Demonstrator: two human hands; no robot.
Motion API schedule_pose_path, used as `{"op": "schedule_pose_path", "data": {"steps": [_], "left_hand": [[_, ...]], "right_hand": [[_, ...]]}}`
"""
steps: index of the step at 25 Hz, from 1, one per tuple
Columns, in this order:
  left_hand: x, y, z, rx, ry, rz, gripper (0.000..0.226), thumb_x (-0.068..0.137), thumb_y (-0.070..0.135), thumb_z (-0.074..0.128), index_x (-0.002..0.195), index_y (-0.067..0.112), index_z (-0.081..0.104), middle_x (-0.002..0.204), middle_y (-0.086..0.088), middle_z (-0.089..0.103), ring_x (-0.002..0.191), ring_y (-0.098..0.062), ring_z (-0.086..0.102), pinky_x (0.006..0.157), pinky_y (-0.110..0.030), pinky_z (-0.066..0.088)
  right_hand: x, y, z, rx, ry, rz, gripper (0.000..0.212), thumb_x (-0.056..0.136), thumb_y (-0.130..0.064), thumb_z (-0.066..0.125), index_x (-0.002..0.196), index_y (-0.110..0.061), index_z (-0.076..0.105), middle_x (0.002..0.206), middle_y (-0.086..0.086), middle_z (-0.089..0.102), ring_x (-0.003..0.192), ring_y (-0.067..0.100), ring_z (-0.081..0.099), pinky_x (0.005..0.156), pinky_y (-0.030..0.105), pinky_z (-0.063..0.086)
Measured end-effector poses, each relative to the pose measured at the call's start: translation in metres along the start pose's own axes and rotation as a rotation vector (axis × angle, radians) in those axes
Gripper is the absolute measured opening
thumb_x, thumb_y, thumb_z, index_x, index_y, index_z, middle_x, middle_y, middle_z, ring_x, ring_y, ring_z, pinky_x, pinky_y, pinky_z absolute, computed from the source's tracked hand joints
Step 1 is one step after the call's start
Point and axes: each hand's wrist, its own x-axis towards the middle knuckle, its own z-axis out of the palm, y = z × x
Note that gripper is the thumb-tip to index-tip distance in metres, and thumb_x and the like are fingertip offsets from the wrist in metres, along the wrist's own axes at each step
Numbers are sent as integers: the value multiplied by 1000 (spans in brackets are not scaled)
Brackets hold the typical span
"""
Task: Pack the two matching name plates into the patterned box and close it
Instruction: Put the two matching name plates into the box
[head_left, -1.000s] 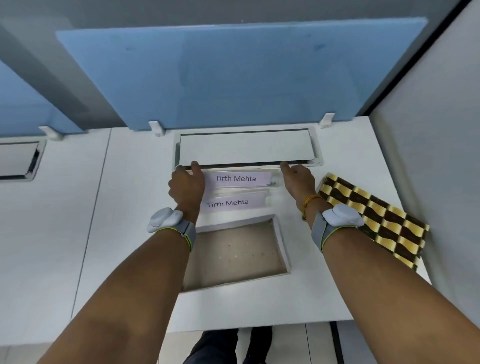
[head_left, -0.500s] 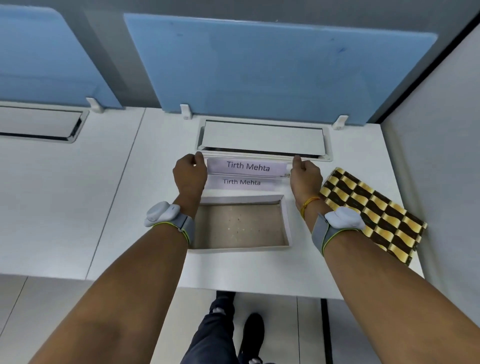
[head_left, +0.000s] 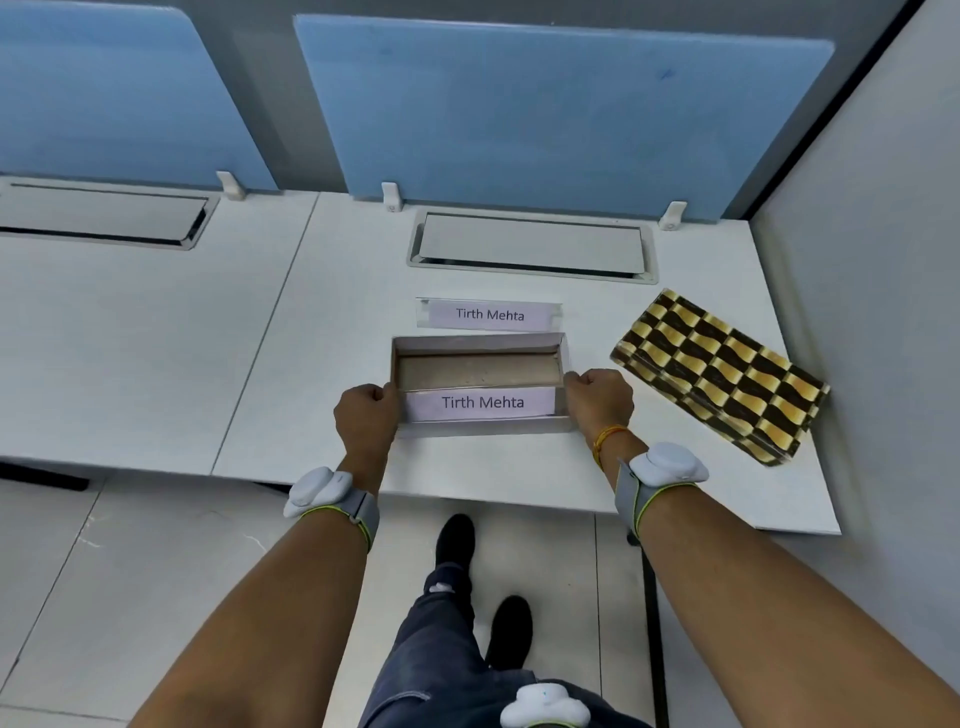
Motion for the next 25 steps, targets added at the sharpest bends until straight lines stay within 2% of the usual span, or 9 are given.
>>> {"op": "schedule_pose_path", "data": {"steps": [3,5,7,14,16,19,22,23,25], "left_hand": [[-4,-4,-2,-15,25,-13,45,81,35,54,64,-6,59,57,-12,47,59,-25,41,58,-31,37],[-6,2,-5,-67,52,-45,26,80,27,63,81,1,63,67,-6,60,67,-27,52,69,-32,45],[-5,9,-7,-129,52,-82,29,79,22,67,100,6,57,78,-5,68,78,-28,60,79,-35,49],[56,42,12,-81,-32,-39,40,89,35,58,115,5,64,108,-12,72,107,-32,63,86,-29,41],[86,58,27,-50,-145,-3,36,91,35,55,106,5,66,104,-13,70,102,-33,60,86,-30,41],[116,76,46,1,-278,17,34,95,33,49,71,9,51,77,-11,56,83,-31,50,77,-31,36],[139,83,61,31,-348,14,39,96,31,46,82,-3,60,84,-18,59,84,-32,52,77,-31,37],[144,83,62,44,-350,27,38,96,29,45,84,-4,61,87,-19,61,85,-32,53,77,-31,38],[144,83,61,43,-306,75,36,94,26,45,84,-4,63,87,-19,66,85,-35,57,77,-34,42]], "right_hand": [[-6,7,2,-49,12,-12,34,88,-24,62,60,-5,63,61,10,62,67,31,59,64,27,39],[-6,7,4,-31,54,-8,20,85,-24,69,86,-4,68,78,9,67,76,27,59,70,27,41],[-5,3,5,-7,77,2,30,82,-27,72,103,-8,61,90,8,69,83,29,61,73,28,42],[40,-32,13,24,94,11,34,89,-37,61,112,-12,60,99,9,73,98,32,66,78,33,48],[66,-46,21,31,76,6,39,89,-37,60,118,-11,59,106,9,72,104,32,65,82,34,49],[98,-61,35,32,-67,49,53,92,-43,56,130,-6,54,122,13,65,118,33,58,93,34,46],[122,-70,53,24,-161,111,34,93,-51,49,87,-18,52,79,-4,45,95,24,49,81,29,36],[128,-72,59,25,-166,116,36,93,-52,47,76,-21,44,72,-8,35,91,21,44,79,28,33],[128,-76,59,39,-89,103,41,94,-49,47,68,-18,49,69,-4,42,84,24,48,76,28,35]]}}
